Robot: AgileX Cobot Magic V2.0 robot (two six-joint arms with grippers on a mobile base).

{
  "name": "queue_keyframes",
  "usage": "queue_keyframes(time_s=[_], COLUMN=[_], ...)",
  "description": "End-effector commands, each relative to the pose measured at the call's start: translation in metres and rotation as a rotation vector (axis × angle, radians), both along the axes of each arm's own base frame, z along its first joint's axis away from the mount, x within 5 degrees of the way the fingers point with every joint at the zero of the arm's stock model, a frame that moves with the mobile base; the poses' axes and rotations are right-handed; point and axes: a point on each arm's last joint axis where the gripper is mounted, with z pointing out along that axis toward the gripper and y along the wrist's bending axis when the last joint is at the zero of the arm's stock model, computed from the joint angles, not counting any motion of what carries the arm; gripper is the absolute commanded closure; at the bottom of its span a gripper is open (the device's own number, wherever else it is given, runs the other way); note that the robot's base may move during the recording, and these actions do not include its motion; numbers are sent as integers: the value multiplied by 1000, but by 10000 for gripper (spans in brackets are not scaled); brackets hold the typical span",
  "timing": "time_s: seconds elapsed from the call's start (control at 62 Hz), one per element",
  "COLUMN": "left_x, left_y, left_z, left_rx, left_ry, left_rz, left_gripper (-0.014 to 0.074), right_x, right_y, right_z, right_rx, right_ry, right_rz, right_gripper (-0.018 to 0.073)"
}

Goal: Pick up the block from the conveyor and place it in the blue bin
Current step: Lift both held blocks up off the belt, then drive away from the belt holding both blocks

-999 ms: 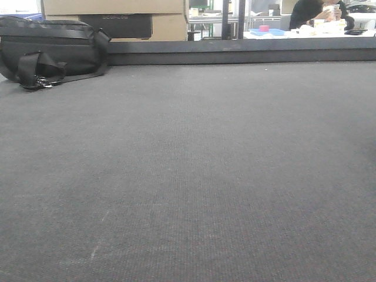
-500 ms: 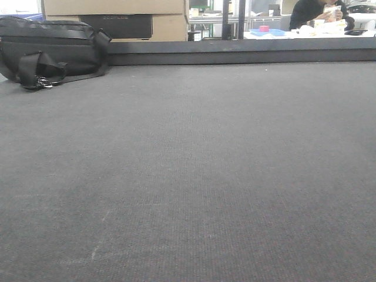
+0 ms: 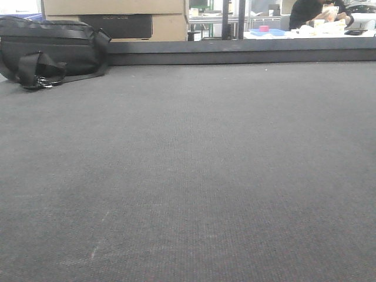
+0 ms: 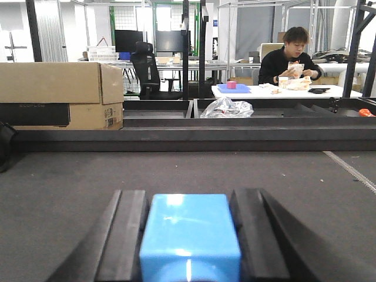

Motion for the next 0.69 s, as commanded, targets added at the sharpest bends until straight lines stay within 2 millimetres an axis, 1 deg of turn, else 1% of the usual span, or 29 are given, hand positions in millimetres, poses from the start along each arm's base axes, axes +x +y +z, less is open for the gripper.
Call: queue_keyframes(time_s=[0.0, 0.677], left_x=[-1, -1], left_y=[0, 0], left_z=[2, 2], left_rx=[3, 3], left_ry=[-28, -28], left_rz=[2, 2], left_gripper=[708, 708], right_x=[-1, -1], right_y=[0, 0], right_z=[3, 3], right_rx=[-5, -5], right_ry=[-30, -30], right_rz=[-3, -3], right_gripper=[721, 721])
